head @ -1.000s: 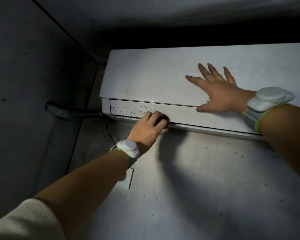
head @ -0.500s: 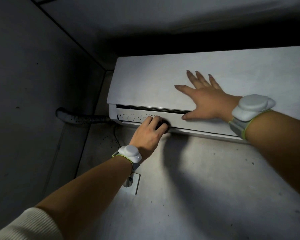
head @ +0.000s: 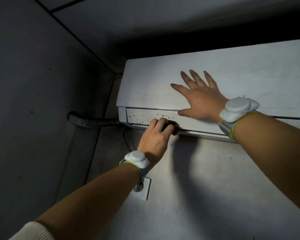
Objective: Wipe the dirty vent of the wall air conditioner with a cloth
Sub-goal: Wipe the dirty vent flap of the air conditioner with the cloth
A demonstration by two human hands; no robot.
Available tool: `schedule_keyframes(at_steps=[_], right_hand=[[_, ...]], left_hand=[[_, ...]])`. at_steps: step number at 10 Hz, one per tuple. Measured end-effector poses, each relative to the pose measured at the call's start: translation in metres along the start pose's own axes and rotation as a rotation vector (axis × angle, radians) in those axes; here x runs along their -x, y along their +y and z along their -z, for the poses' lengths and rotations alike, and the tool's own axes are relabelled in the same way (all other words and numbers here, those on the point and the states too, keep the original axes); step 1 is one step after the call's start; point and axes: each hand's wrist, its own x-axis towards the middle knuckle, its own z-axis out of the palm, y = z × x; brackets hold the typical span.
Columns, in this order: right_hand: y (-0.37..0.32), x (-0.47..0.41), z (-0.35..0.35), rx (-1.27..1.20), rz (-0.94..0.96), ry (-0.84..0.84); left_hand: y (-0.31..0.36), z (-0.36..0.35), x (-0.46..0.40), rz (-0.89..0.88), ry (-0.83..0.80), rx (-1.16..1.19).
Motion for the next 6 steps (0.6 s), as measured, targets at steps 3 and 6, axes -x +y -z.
schedule_keyframes(at_steps=[3, 6], right_hand=[[0.001, -0.001, -0.001, 0.004, -0.010, 0.004], [0.002, -0.002, -0.002, -0.016, -0.012, 0.006]], left_hand=[[0.006, -0.005, 0.002, 0.431, 0.114, 0.241], [0.014, -0.009, -0.003, 0.837, 0.221, 0.449]])
